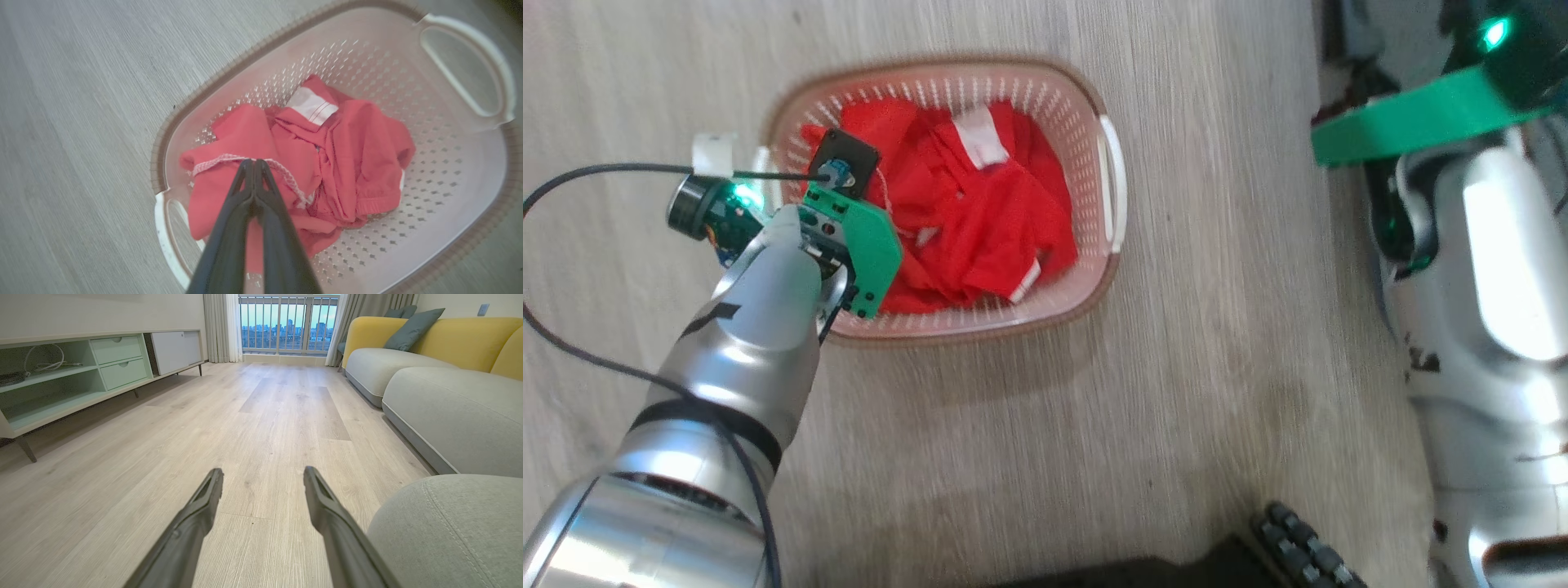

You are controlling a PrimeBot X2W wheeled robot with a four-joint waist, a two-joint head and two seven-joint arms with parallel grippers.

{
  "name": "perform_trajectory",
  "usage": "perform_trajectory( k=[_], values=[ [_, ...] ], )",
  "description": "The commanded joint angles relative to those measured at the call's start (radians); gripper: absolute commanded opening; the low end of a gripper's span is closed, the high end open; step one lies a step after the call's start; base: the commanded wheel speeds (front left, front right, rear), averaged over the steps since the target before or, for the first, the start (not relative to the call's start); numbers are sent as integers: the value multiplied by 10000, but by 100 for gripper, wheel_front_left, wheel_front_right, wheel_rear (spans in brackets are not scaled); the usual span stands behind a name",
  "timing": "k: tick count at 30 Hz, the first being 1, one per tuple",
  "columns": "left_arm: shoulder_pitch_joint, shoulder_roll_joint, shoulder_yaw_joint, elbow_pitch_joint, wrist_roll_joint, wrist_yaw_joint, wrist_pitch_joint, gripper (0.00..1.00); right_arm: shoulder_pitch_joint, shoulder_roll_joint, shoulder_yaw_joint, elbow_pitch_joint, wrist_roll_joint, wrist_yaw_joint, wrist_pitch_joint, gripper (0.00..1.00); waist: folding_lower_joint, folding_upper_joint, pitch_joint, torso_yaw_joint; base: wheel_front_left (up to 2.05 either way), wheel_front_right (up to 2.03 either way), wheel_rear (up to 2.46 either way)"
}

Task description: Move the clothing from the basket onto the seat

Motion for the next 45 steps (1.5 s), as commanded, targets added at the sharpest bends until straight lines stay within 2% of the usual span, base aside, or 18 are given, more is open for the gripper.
perform_trajectory(
  k=[1,9,17,23,31,38,45],
  values=[
    [176,172,253,-127,-152,-60,-193,0,301,-19,199,-216,58,-2,-63,100,1,-1,-739,278,0,0,0],
    [535,106,800,-649,-1218,-354,-614,0,1080,-150,483,298,198,-2,-63,100,1,-1,-2401,552,0,0,0],
    [1109,99,461,-2725,-2288,-344,-642,0,1956,-281,564,688,342,-2,-63,100,1,-1,-3724,781,0,0,0],
    [1289,98,-577,-4609,-3103,72,-644,0,2732,-354,736,1024,439,-2,-63,100,1,-1,-4669,921,0,0,0],
    [675,98,-1626,-5955,-3712,556,-644,0,3240,-309,945,1295,548,-2,-63,100,1,-1,-5329,982,0,0,0],
    [-391,97,-2155,-6802,-4055,859,-645,0,3411,-316,1053,1418,592,-2,-63,100,1,-1,-5551,990,0,0,0],
    [-874,97,-2549,-7035,-4363,1048,-645,0,3365,-247,1352,1402,675,-2,-63,100,1,-1,-5609,973,0,0,0]
  ],
)
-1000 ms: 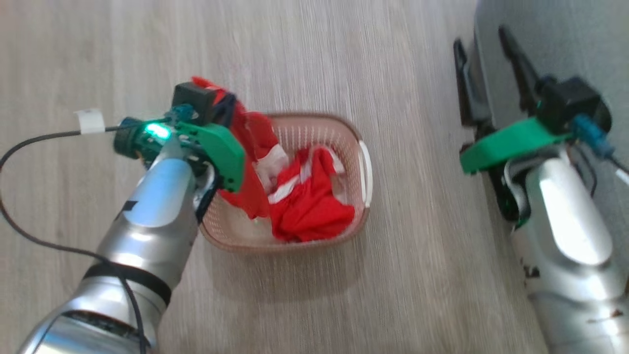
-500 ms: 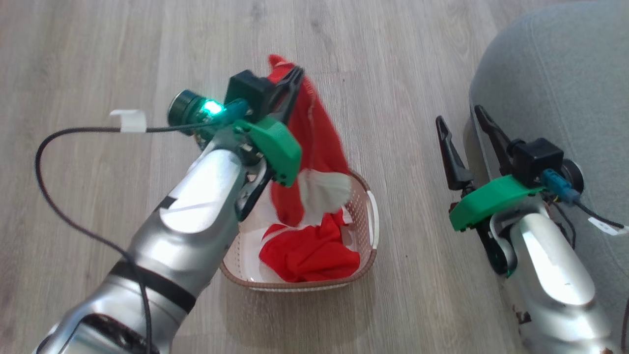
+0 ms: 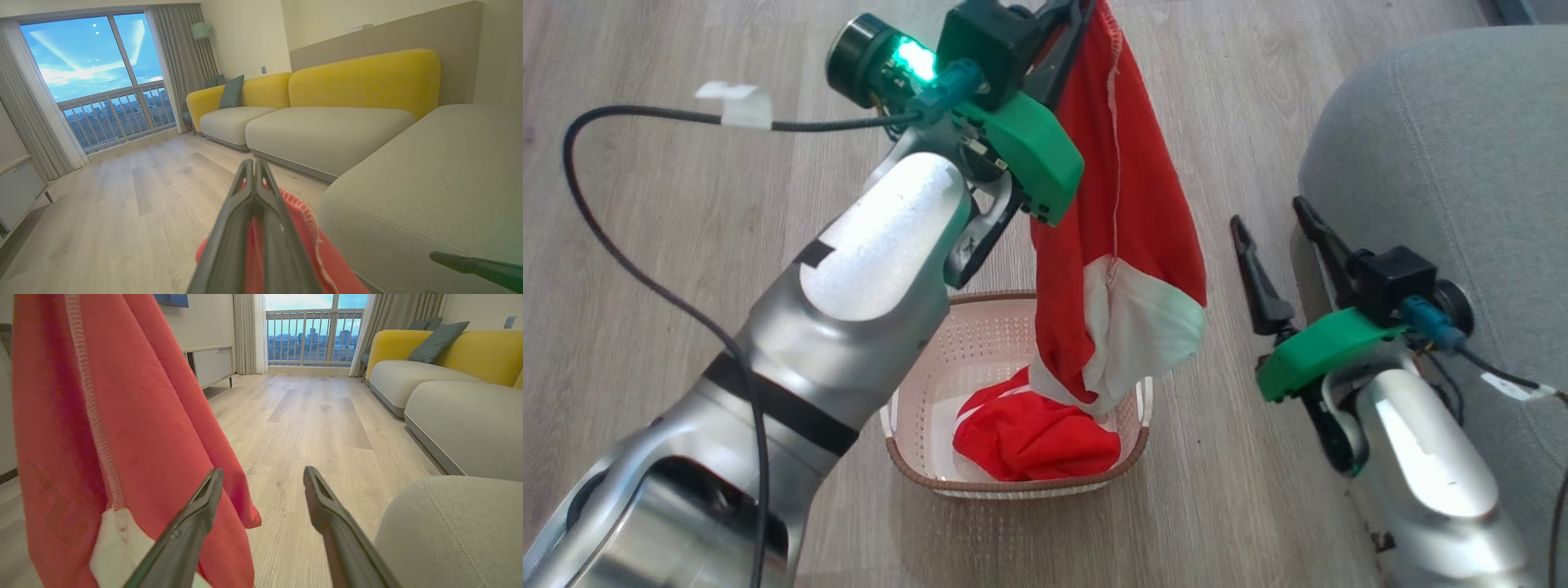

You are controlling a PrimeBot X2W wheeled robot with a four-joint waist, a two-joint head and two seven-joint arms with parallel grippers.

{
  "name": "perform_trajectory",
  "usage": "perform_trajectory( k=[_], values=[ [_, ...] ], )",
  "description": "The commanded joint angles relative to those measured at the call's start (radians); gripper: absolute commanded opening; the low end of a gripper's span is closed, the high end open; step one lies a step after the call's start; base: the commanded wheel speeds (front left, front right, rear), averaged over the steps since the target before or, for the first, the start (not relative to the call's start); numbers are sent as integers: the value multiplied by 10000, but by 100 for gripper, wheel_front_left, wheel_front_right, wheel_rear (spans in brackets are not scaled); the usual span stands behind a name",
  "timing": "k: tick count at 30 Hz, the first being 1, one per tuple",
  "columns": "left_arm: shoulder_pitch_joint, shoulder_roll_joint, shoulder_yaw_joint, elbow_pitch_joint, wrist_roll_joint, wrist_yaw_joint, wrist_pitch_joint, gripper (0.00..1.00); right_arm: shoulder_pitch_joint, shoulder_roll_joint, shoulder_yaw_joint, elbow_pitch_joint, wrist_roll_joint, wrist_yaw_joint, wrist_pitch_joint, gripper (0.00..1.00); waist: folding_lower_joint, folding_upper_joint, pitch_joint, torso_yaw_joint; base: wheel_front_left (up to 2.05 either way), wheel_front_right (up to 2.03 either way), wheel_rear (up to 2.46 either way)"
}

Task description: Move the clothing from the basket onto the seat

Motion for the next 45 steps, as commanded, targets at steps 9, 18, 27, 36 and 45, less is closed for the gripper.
perform_trajectory(
  k=[9,18,27,36,45],
  values=[
    [-660,187,-274,-528,-398,197,-95,0,-1429,41,2026,-373,758,-2,-63,100,1,-1,85,42,0,0,0],
    [-746,187,-605,-673,-676,251,-95,0,-2792,208,2808,737,784,-2,-63,100,1,-1,191,302,0,0,0],
    [-796,187,-1159,-1099,-1124,342,-95,0,-3836,501,3645,3140,1077,-2,-63,100,1,-1,170,776,0,0,0],
    [-667,187,-1250,-1034,-1307,428,-95,0,-4009,572,3782,3373,1843,-2,-63,0,1,-1,272,912,0,0,0],
    [-82,189,-879,-674,-1112,-203,-95,100,-3602,215,2740,2109,1720,-2,-63,0,1,-1,467,314,0,0,0]
  ],
)
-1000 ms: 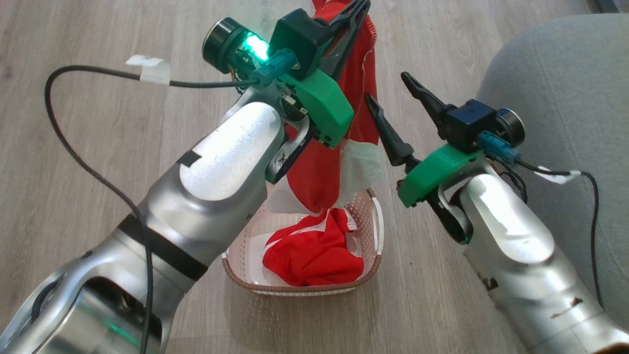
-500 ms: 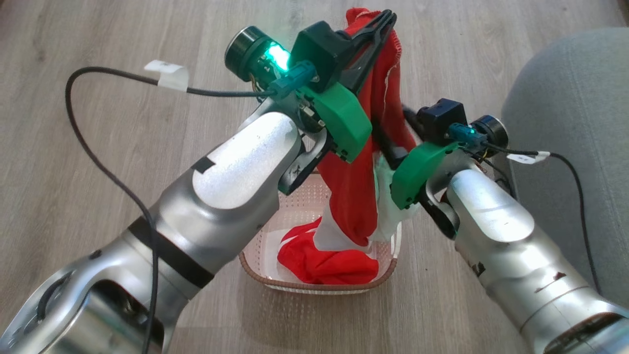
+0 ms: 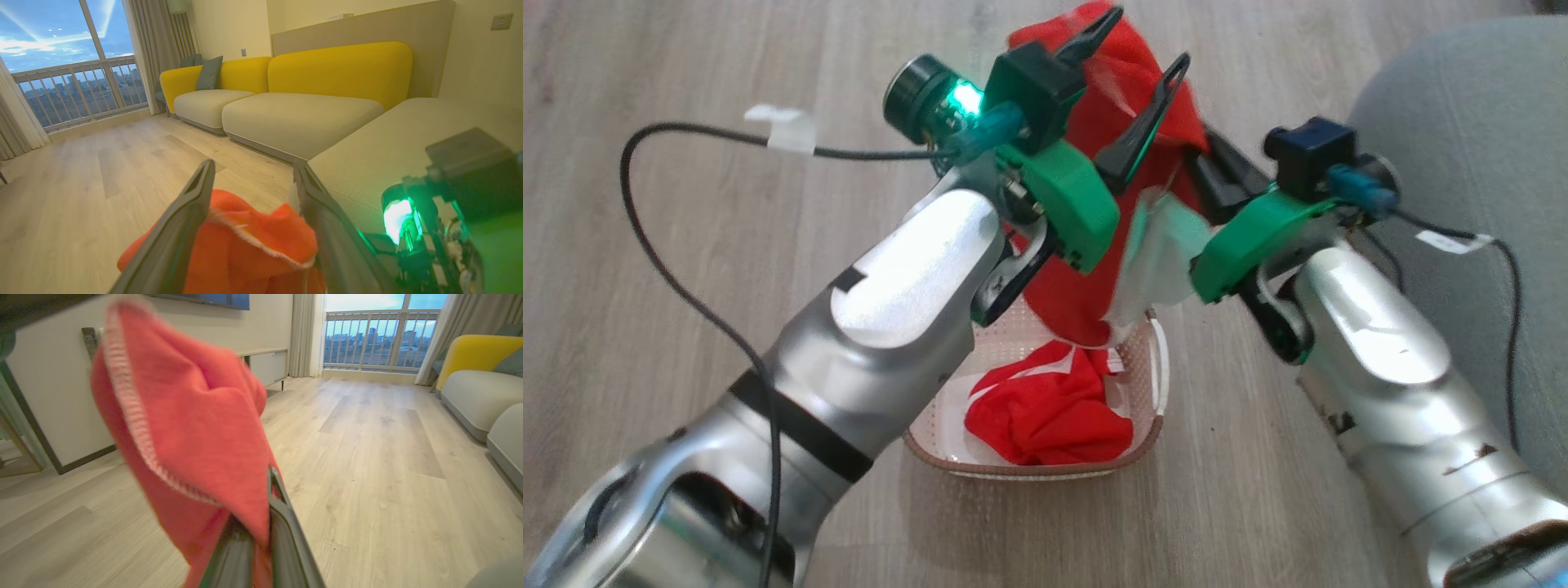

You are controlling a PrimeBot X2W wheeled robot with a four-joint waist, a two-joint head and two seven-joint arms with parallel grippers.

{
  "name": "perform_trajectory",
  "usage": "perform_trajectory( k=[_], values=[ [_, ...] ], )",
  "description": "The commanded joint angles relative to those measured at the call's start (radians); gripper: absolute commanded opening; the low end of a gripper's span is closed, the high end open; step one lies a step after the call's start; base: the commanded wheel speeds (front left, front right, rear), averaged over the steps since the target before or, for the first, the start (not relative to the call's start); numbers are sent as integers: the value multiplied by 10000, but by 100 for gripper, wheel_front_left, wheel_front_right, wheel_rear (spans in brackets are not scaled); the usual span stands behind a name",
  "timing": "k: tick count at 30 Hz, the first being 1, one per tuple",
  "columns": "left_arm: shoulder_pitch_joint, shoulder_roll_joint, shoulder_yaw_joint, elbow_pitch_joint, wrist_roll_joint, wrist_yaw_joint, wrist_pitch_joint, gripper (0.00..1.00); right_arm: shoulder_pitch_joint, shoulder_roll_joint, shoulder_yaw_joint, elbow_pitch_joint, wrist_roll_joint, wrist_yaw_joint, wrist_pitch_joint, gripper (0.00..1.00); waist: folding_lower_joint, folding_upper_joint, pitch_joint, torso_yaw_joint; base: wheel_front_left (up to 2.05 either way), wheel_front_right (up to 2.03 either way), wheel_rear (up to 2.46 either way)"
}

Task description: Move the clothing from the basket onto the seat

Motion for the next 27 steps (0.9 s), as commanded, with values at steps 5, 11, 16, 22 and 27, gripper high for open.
perform_trajectory(
  k=[5,11,16,22,27],
  values=[
    [379,234,816,95,429,-553,-49,100,270,-167,-769,-1131,-196,-2,-65,0,0,0,145,-787,0,0,0],
    [1205,386,1483,125,972,-1030,-49,100,780,-373,-1434,-1870,-346,-2,-65,0,0,0,158,-1774,0,0,0],
    [1758,449,1906,164,1300,-1230,-49,100,1128,-437,-1729,-2249,-379,-2,-65,0,0,0,110,-2521,0,0,0],
    [2446,488,2472,129,1741,-1441,-49,100,1523,-402,-1892,-2643,-370,-2,-65,0,0,0,-61,-3852,0,0,0],
    [2981,407,2918,114,2107,-1539,-49,100,1856,-391,-1892,-2924,-314,-2,-65,0,0,0,-257,-5121,0,0,0]
  ],
)
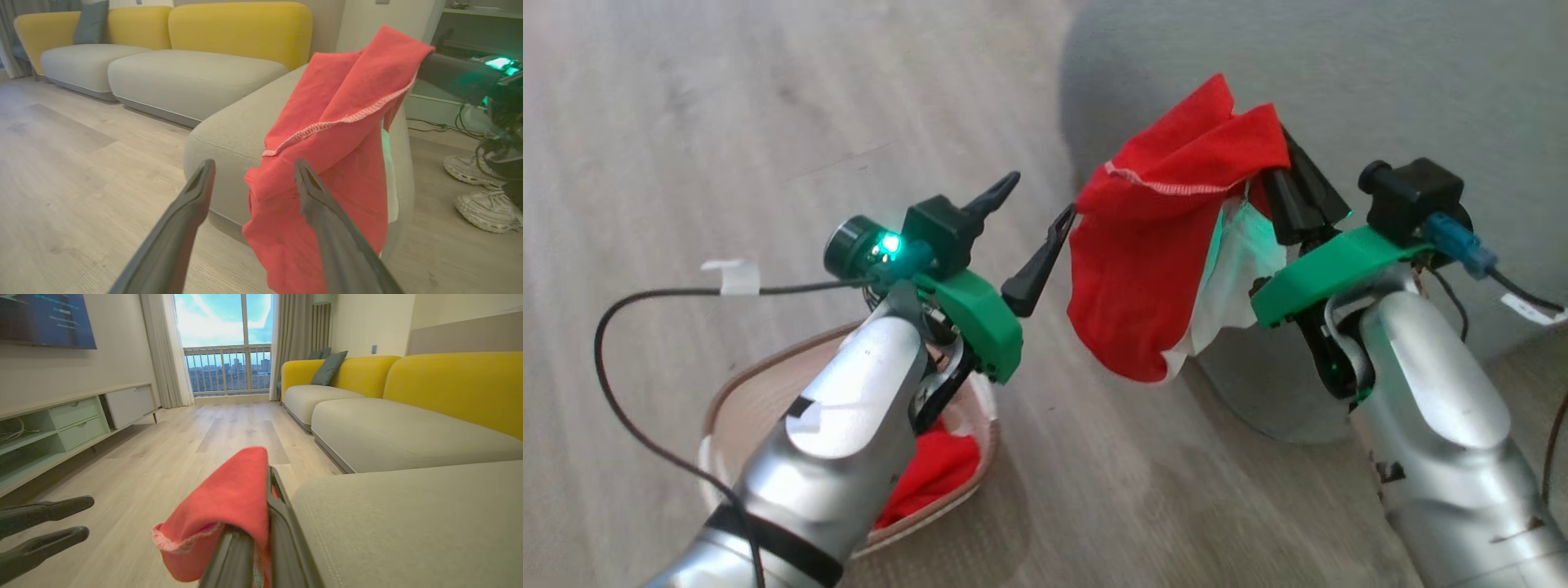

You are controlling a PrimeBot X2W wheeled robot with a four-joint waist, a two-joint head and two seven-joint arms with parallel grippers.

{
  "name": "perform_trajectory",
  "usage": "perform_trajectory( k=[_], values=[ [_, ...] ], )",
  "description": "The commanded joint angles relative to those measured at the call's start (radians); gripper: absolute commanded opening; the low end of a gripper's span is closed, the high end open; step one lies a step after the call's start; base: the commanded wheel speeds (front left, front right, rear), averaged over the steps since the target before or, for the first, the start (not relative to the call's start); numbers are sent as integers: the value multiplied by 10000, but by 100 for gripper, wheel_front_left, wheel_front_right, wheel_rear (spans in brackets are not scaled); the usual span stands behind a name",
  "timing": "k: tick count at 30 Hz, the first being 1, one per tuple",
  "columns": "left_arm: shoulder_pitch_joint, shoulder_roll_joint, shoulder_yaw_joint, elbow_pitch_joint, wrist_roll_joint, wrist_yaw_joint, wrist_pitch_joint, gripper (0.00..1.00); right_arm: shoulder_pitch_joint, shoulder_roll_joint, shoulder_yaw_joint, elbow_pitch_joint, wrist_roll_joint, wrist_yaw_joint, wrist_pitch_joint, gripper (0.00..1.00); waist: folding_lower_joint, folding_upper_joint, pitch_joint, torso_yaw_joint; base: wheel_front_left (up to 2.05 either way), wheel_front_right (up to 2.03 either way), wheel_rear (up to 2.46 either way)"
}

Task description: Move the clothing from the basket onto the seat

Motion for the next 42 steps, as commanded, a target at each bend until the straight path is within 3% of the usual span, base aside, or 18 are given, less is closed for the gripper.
perform_trajectory(
  k=[1,13,18,29,42],
  values=[
    [-239,102,414,-289,78,-9,-49,100,-68,51,134,-412,33,-2,-65,0,0,-1,-182,-761,0,0,0],
    [-228,-105,143,-144,273,-99,-49,100,1257,-422,-1224,-1724,-327,-2,-65,0,0,-1,180,-1191,0,0,0],
    [-327,-116,-174,-186,230,-102,-49,100,1022,-785,-1559,-1970,-632,-2,-65,0,0,-1,588,-1223,0,0,0],
    [-537,303,-171,-563,541,-104,-49,100,-2308,-1965,-1799,-753,-1429,-2,-65,0,0,-1,1826,-1214,0,0,0],
    [-1161,701,-682,-1076,637,-105,-49,100,-5947,-3539,-3556,1191,-2815,-2,34,0,0,-1,3634,182,0,0,0]
  ],
)
